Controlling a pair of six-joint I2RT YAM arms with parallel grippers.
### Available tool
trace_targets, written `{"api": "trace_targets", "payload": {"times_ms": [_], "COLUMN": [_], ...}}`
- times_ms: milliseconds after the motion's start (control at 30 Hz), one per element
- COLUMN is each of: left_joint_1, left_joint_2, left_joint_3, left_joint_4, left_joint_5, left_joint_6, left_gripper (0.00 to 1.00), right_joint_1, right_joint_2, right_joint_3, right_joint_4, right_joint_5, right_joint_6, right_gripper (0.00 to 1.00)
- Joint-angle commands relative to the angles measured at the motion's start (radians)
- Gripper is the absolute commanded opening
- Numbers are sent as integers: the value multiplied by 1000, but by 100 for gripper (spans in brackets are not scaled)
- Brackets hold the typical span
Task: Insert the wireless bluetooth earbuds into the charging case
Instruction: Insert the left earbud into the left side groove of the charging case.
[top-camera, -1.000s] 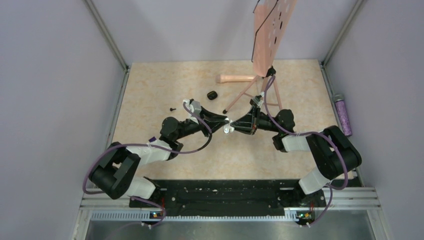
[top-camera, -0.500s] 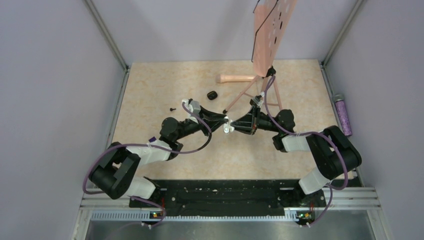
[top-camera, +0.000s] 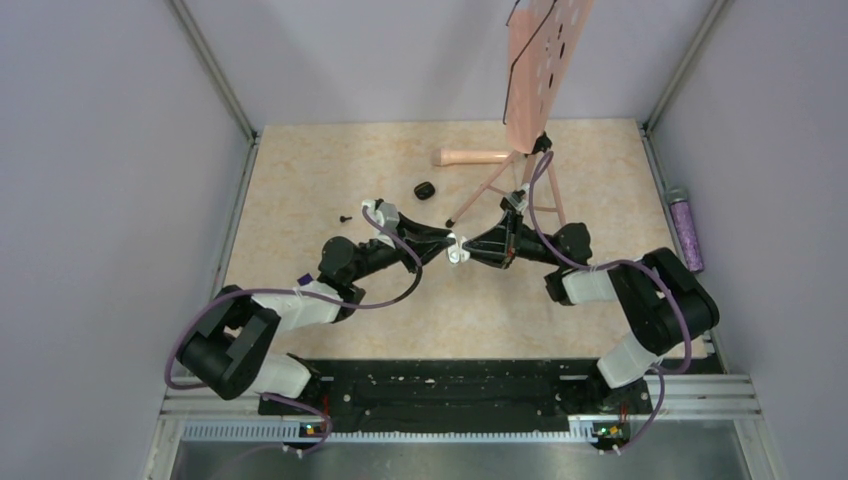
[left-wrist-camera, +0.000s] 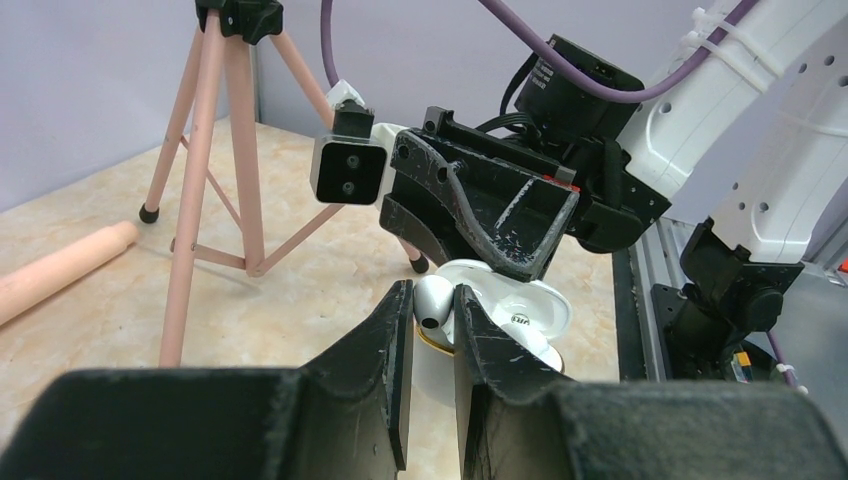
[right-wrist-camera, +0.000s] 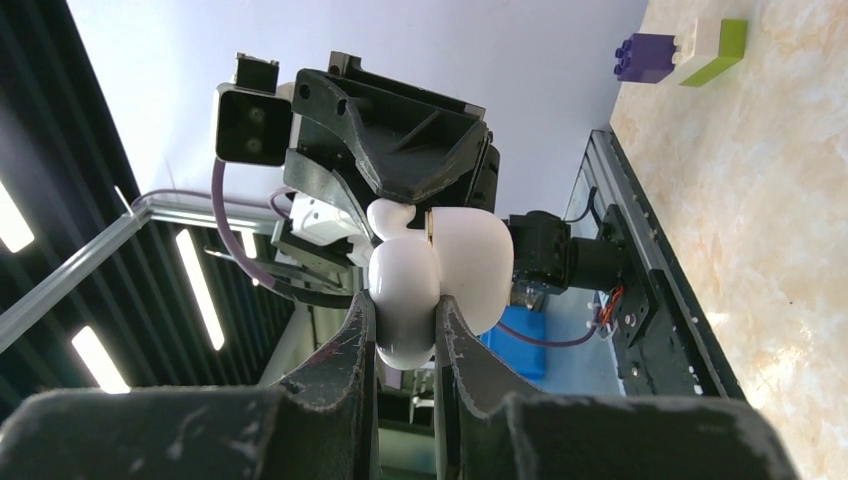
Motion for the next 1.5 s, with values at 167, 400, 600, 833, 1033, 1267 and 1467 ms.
{"api": "trace_targets", "payload": {"times_ms": [167,400,600,833,1033,1267,1467], "left_joint_1": [-3,-3,-4,-4,-5,-4,-5], "left_joint_2": [-27,-62,-72,-81,-103,-123,-125], "left_joint_3": [2,16,28,34,36,44,61], "left_joint_4": [-19,-115,-150,-166,-183,-206,-246], "left_joint_5": [65,73,79,82,73,55,79], "left_joint_6": [1,23,23,19,13,12,17], "left_gripper": [1,14,31,45,61,68,66], "right_joint_1": [-8,-7,-7,-7,-7,-8,-7], "right_joint_2": [-27,-58,-92,-104,-112,-128,-134], "right_joint_3": [5,14,27,24,27,27,30], "right_joint_4": [70,-49,-145,-180,-206,-243,-252], "right_joint_5": [27,30,29,33,38,39,40], "right_joint_6": [-16,-90,-145,-163,-177,-199,-204], "right_gripper": [0,0,0,0,0,0,0]}}
